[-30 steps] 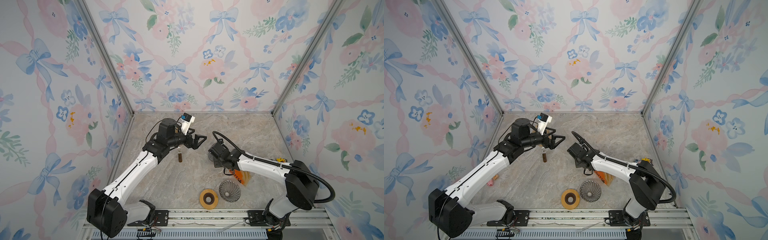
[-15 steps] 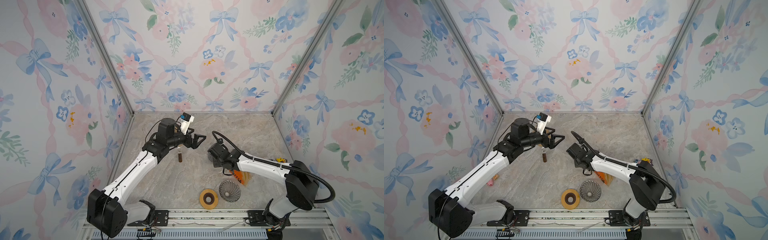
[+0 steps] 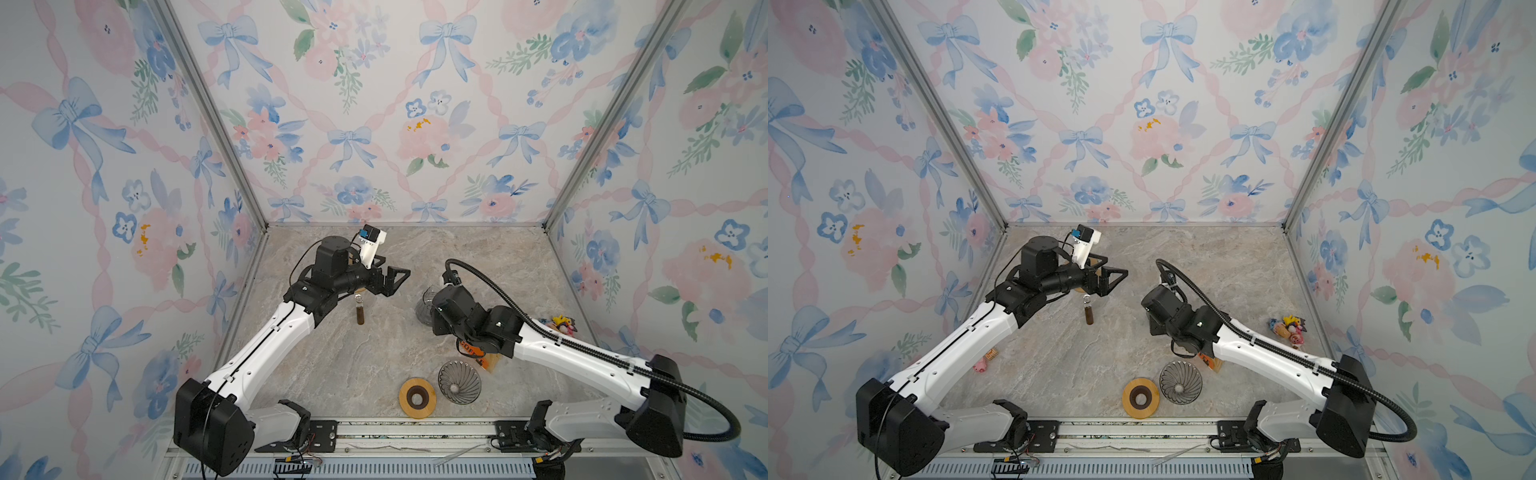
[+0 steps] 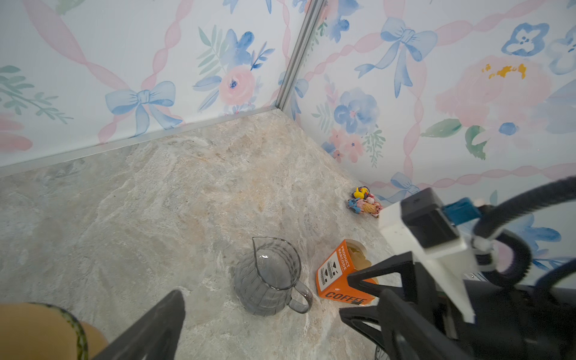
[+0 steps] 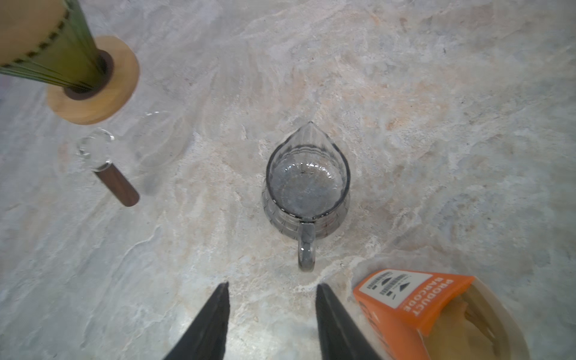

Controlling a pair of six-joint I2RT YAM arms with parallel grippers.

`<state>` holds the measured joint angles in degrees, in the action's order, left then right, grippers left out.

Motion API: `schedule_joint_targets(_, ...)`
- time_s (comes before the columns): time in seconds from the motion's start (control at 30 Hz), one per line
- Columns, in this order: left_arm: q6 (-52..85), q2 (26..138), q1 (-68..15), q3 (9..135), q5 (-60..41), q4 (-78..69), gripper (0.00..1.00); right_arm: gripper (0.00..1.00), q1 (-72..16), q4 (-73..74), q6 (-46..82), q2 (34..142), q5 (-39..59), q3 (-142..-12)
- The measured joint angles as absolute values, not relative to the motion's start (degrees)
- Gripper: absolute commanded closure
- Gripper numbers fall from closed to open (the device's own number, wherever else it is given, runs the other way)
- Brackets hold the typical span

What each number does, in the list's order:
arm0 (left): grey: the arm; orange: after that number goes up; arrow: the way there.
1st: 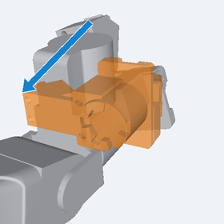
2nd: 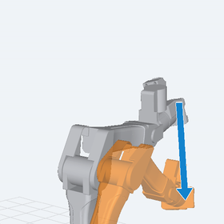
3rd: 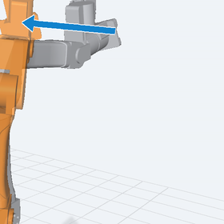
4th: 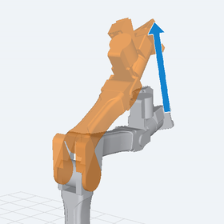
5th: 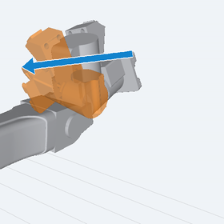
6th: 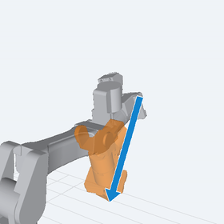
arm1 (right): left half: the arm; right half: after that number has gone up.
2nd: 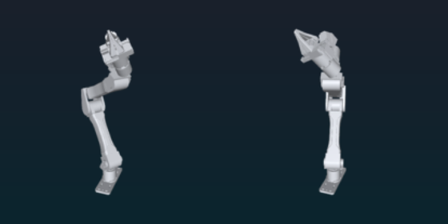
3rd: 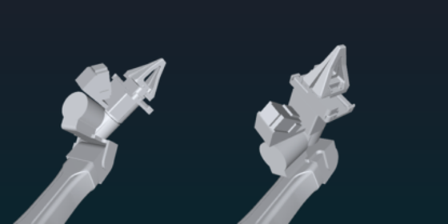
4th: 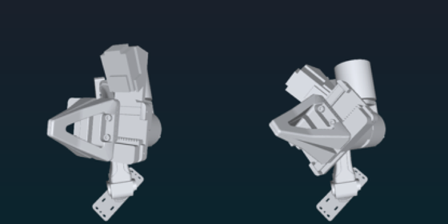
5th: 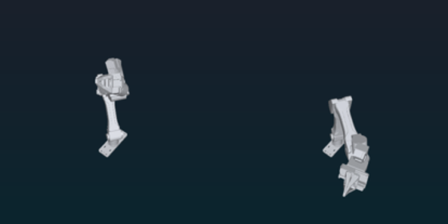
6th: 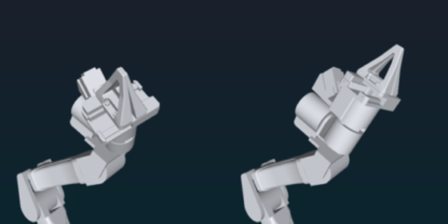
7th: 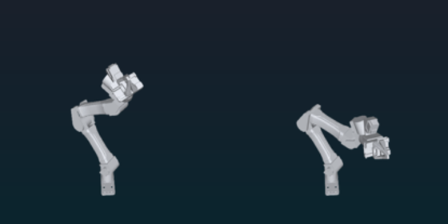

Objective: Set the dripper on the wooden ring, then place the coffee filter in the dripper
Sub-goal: 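Swing both grippers back toward the robot near the wooden ring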

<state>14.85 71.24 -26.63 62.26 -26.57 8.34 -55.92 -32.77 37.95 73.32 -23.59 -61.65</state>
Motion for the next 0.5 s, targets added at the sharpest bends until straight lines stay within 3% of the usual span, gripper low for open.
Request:
schedule_joint_targets(0.23, 20.8, 64.5, -29.4, 55.3, -23.5, 10.9, 0.02, 0.6, -60.1, -34.6, 39.3, 67.2, -19.2, -59.6)
schedule_joint_targets(0.5, 29.0, 54.7, -31.8, 43.4, -22.8, 19.1, 0.02, 0.79, -75.1, -39.4, 43.5, 67.7, -20.2, -59.5)
